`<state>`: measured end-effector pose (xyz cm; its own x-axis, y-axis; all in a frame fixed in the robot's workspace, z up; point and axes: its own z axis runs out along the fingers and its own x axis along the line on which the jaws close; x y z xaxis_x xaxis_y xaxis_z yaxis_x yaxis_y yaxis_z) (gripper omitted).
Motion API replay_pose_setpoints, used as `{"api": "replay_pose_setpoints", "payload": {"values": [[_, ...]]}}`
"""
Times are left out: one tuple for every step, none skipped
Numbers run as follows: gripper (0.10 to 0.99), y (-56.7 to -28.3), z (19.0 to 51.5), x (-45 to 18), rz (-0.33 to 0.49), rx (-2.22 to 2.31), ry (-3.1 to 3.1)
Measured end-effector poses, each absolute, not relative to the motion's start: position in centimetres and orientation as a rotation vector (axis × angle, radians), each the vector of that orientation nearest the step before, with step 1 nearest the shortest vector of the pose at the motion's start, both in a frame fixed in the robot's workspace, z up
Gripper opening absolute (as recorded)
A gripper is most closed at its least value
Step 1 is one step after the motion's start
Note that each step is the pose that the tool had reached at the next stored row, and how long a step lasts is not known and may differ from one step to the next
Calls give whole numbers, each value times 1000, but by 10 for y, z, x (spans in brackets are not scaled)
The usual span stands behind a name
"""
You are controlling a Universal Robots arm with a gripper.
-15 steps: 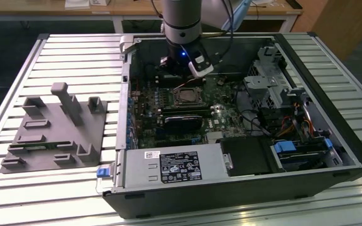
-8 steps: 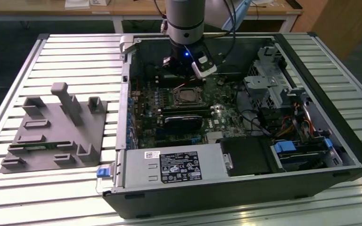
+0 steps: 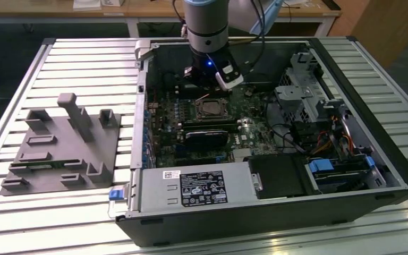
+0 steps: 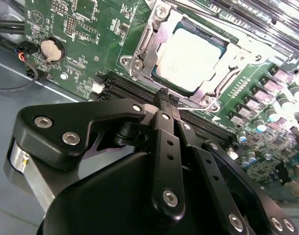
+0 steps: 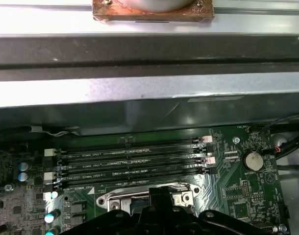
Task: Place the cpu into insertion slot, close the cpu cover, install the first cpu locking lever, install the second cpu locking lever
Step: 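Install the first cpu locking lever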
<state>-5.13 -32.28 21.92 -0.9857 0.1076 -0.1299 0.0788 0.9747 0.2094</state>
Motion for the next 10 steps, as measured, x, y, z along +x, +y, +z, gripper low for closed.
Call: {"api": "replay_pose_setpoints", "payload": {"values": [[106, -323, 218, -51, 308, 141, 2979], [106, -322, 218, -52, 307, 141, 2979], [106, -322, 218, -52, 307, 141, 2979], [106, -321, 218, -52, 307, 141, 2978], [106, -319, 217, -52, 307, 141, 2978], [106, -318, 217, -52, 306, 141, 2978], [106, -316, 217, -52, 306, 142, 2978], [106, -314, 217, -52, 305, 142, 2978], [106, -312, 217, -52, 305, 143, 2978], [106, -311, 216, -52, 305, 144, 2978]]}}
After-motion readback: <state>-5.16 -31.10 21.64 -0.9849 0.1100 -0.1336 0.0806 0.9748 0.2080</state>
